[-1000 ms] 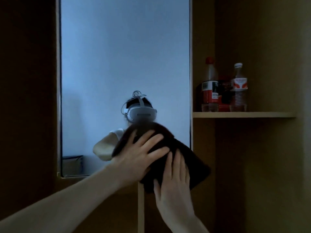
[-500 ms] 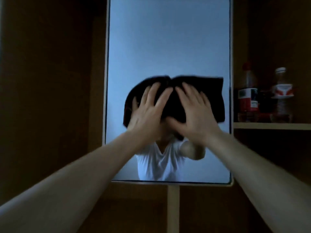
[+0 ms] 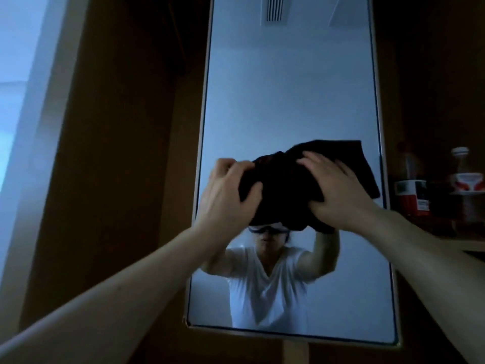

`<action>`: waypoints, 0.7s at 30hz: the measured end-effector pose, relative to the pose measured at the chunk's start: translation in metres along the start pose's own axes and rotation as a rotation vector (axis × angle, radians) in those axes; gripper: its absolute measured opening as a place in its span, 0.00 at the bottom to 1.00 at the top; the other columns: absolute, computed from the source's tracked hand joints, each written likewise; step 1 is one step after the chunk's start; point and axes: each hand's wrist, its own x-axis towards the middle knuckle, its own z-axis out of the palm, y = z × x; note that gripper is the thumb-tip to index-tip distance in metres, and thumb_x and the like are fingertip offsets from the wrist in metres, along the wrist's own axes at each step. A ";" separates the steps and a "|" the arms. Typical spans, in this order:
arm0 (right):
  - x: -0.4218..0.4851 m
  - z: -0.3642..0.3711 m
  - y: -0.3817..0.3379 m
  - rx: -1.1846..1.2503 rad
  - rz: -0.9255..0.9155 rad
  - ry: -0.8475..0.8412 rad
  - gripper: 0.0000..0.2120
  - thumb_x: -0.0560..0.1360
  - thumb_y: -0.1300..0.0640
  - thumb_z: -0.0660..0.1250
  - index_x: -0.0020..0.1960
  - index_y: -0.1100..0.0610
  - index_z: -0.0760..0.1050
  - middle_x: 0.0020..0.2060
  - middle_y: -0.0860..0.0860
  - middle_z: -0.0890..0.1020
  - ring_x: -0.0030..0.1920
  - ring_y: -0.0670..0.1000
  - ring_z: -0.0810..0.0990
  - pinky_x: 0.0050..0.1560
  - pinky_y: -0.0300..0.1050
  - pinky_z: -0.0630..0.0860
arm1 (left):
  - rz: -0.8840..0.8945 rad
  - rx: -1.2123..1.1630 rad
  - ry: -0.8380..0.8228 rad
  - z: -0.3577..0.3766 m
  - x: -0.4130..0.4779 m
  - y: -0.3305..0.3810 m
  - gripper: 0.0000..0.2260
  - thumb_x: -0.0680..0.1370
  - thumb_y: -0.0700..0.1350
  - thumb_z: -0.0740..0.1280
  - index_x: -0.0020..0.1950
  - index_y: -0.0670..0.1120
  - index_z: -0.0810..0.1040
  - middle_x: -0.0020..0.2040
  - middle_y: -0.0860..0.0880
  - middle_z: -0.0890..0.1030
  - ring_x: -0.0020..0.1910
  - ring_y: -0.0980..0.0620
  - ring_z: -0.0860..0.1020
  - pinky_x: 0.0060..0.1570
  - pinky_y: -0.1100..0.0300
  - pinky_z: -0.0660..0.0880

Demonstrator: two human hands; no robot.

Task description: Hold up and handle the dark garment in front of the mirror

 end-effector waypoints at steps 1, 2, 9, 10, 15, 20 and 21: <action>0.010 -0.005 -0.003 0.012 0.018 -0.001 0.35 0.68 0.50 0.62 0.74 0.51 0.58 0.75 0.47 0.57 0.75 0.46 0.52 0.73 0.47 0.44 | -0.041 -0.025 0.057 -0.007 0.012 -0.003 0.16 0.77 0.50 0.64 0.64 0.47 0.74 0.62 0.48 0.69 0.57 0.49 0.74 0.57 0.52 0.73; 0.016 -0.008 -0.007 0.040 0.039 -0.006 0.35 0.67 0.50 0.62 0.73 0.51 0.59 0.75 0.47 0.56 0.75 0.45 0.52 0.73 0.46 0.43 | -0.078 -0.048 0.098 -0.012 0.022 -0.004 0.15 0.78 0.48 0.64 0.64 0.48 0.74 0.62 0.49 0.69 0.56 0.52 0.73 0.57 0.53 0.73; -0.015 0.009 -0.041 0.329 0.089 0.122 0.29 0.66 0.38 0.53 0.60 0.52 0.70 0.62 0.45 0.73 0.66 0.45 0.67 0.69 0.45 0.57 | 0.002 0.046 -0.072 -0.001 0.029 0.014 0.17 0.77 0.53 0.63 0.63 0.48 0.75 0.64 0.51 0.71 0.60 0.52 0.71 0.60 0.59 0.67; -0.013 0.008 -0.039 0.349 0.090 0.114 0.26 0.67 0.38 0.52 0.57 0.51 0.71 0.61 0.45 0.74 0.64 0.45 0.68 0.69 0.47 0.59 | 0.058 0.116 -0.117 0.003 0.025 0.018 0.17 0.78 0.54 0.62 0.64 0.49 0.75 0.64 0.51 0.72 0.62 0.51 0.70 0.62 0.56 0.67; 0.045 -0.005 -0.024 0.219 0.034 0.046 0.32 0.66 0.38 0.51 0.65 0.53 0.68 0.71 0.47 0.65 0.72 0.45 0.60 0.73 0.52 0.53 | 0.021 0.166 -0.200 0.016 0.036 0.024 0.21 0.81 0.51 0.54 0.74 0.49 0.62 0.75 0.48 0.63 0.73 0.48 0.59 0.69 0.50 0.60; 0.065 -0.014 -0.028 0.085 -0.023 0.024 0.25 0.68 0.48 0.56 0.64 0.52 0.70 0.68 0.48 0.71 0.70 0.47 0.65 0.71 0.45 0.53 | -0.028 0.173 -0.220 0.032 0.029 0.021 0.29 0.76 0.54 0.59 0.76 0.49 0.56 0.75 0.46 0.59 0.74 0.45 0.58 0.69 0.49 0.62; 0.048 -0.010 -0.029 0.050 -0.079 0.012 0.26 0.66 0.47 0.54 0.62 0.52 0.72 0.66 0.47 0.73 0.68 0.47 0.67 0.70 0.45 0.55 | 0.002 0.223 -0.236 0.035 0.013 0.022 0.29 0.74 0.55 0.59 0.73 0.49 0.59 0.72 0.47 0.63 0.70 0.44 0.64 0.64 0.50 0.67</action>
